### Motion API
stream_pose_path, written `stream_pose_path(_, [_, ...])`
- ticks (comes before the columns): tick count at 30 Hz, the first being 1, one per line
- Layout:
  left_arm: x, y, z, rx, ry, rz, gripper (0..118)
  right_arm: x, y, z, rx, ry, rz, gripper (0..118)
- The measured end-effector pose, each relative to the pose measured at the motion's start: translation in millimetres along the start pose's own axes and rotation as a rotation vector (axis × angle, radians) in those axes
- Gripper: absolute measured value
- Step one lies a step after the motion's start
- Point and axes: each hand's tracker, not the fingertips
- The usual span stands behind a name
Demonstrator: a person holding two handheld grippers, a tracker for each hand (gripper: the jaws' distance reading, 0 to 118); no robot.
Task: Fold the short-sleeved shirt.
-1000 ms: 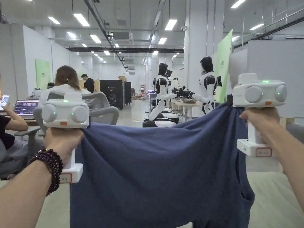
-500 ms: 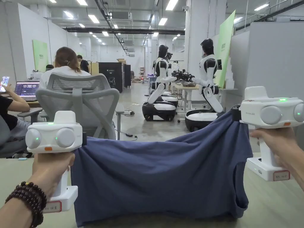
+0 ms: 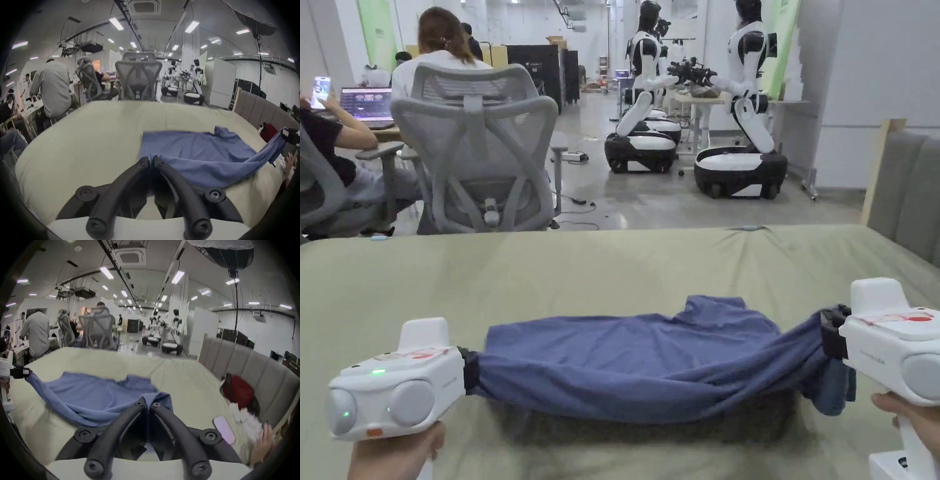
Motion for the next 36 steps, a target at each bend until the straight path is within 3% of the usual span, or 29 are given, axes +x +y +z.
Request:
stream_pose_path(8, [-7.4,-65.9,-10.9,-0.178,0.026,-0.050,4,-11.1,-88.5,-5.8,-0.378,0.004,0.159,2])
stream_pose_path(12, [-13.7,-71.0,-12.1,-0.206,0.033,-0.013,4,-2.0,-110.8,-23.4,-0.498,-0.003,0.138,2])
stream_pose_path(14, [-12.3,-73.8,-12.8,-0.213,0.031,-0.014,5,0.1,-115.1,-20.8,-0.479,0.009,0.114,2])
stream_pose_path(15, [-10.8,-74.8,-13.1,-0.214,0.034,-0.019,9,0.8,-115.3,-20.8,-0.473,0.019,0.091,3])
stream_pose_path(16, [-10.2,-75.6,-12.3,-0.213,0.046,-0.030,25,2.2,-111.9,-17.9,-0.466,0.025,0.070,8])
stream_pose_path(17, [-9.4,-75.2,-11.1,-0.209,0.055,-0.040,50,4.3,-108.1,-12.8,-0.422,0.029,0.035,22])
stream_pose_path(18, [-9.8,-74.1,-9.8,-0.204,0.050,-0.041,79,8.4,-105.9,-6.7,-0.377,0.030,0.000,49])
stream_pose_path(19, [-9.3,-72.0,-6.6,-0.199,0.049,-0.035,118,9.4,-101.6,-0.1,-0.348,0.027,-0.031,89])
stream_pose_path(20, [-6.3,-69.8,2.8,-0.190,0.047,-0.021,116,7.9,-96.9,6.7,-0.325,0.017,-0.049,109])
stream_pose_path(21, [-3.5,-65.7,12.0,-0.141,0.008,0.014,114,5.6,-93.1,12.8,-0.295,0.016,-0.054,118])
stream_pose_path(23, [1.8,-59.2,21.1,-0.120,-0.016,0.012,115,-1.0,-87.8,21.9,-0.224,0.033,-0.067,112])
stream_pose_path(24, [5.3,-57.2,26.1,-0.127,-0.007,0.006,111,-5.3,-85.3,23.5,-0.227,0.034,-0.063,104])
stream_pose_path(26, [12.7,-53.1,32.8,-0.117,0.019,-0.009,66,-19.0,-82.0,27.2,-0.184,0.029,-0.028,57])
stream_pose_path(28, [15.2,-52.2,40.2,-0.066,0.040,-0.030,0,-29.6,-80.7,28.5,-0.169,0.025,-0.011,3])
stream_pose_path(32, [7.3,-50.1,42.8,-0.072,0.039,0.014,0,-41.6,-81.7,28.0,-0.176,0.060,-0.029,0])
stream_pose_path(36, [2.0,-49.3,33.5,-0.098,0.030,0.017,0,-49.3,-87.3,19.7,-0.189,0.068,0.007,0])
